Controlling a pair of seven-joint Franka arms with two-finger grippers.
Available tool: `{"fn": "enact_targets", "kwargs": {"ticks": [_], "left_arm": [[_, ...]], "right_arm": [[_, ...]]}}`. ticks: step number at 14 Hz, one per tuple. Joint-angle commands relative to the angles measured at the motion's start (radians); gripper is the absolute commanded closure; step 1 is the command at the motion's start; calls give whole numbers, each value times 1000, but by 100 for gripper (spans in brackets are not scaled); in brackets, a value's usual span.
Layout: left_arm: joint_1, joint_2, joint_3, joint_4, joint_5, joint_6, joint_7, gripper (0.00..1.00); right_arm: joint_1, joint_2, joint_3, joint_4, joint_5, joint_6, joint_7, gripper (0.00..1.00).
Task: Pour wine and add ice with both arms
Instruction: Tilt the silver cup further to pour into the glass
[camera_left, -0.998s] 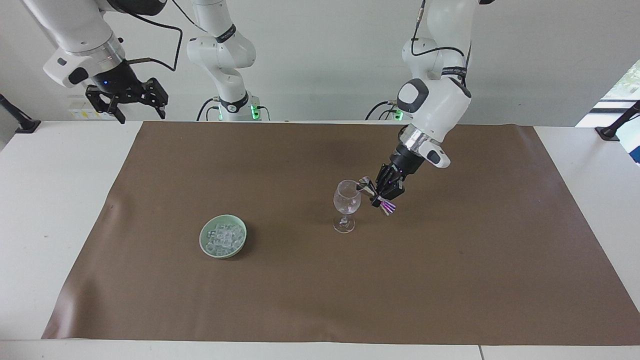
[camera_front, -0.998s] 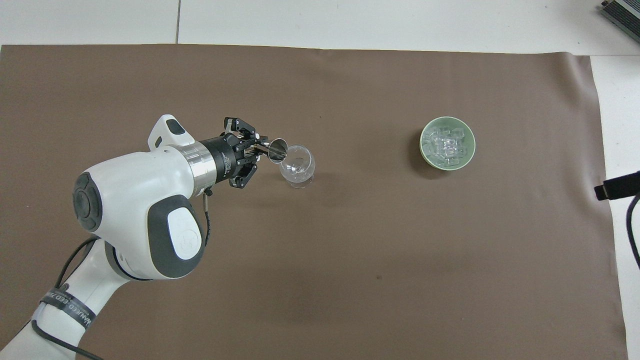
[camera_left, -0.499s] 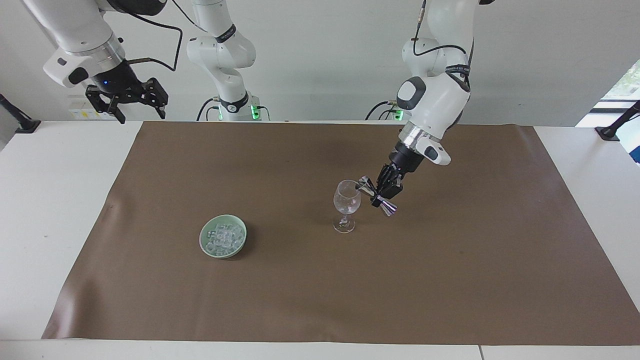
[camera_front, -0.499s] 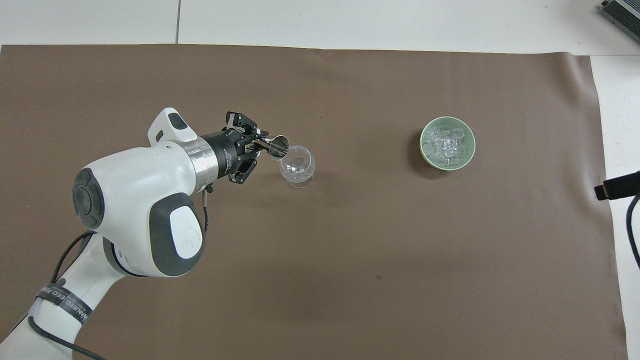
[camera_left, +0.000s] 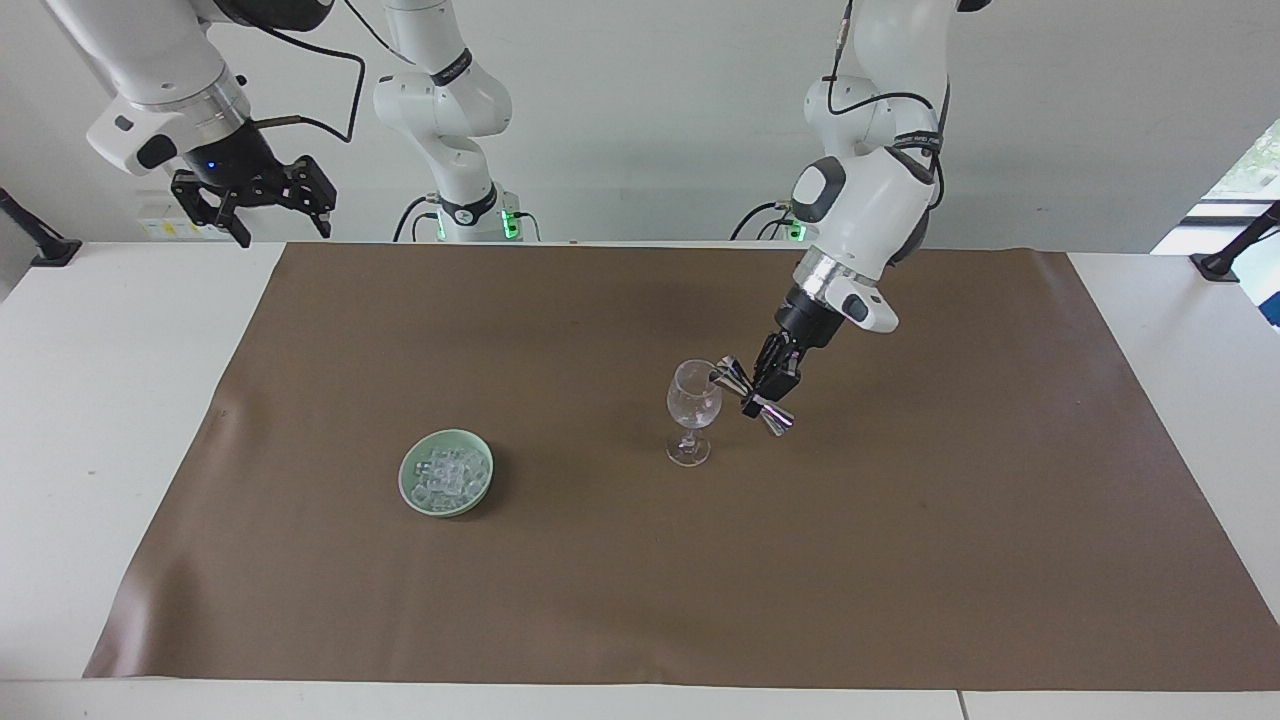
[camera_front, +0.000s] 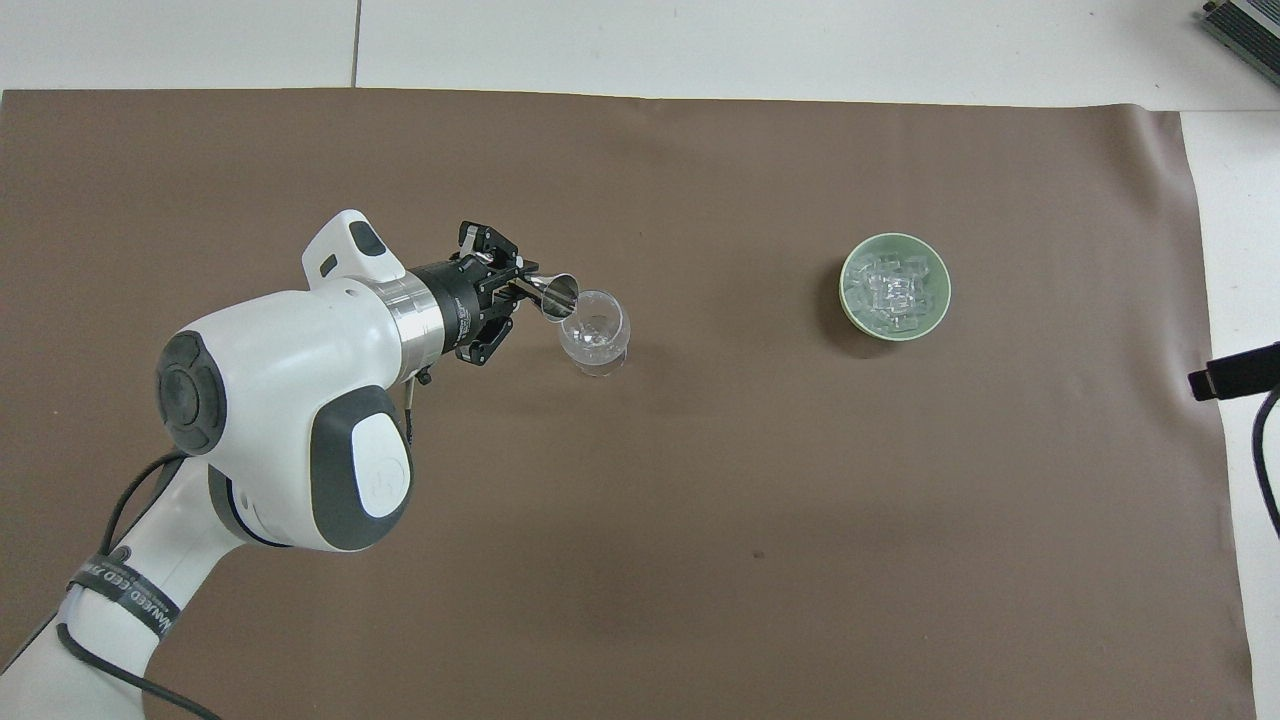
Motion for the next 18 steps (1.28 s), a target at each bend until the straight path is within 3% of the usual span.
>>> {"fn": "enact_targets", "kwargs": {"ticks": [1, 18], "left_arm": [[-25, 14, 16, 21, 47, 4, -24, 100], [-27, 25, 16, 49, 209, -18, -24, 100]], "right_arm": [[-2, -11, 2, -4, 6, -6, 0, 0], [-2, -11, 2, -4, 6, -6, 0, 0]]}}
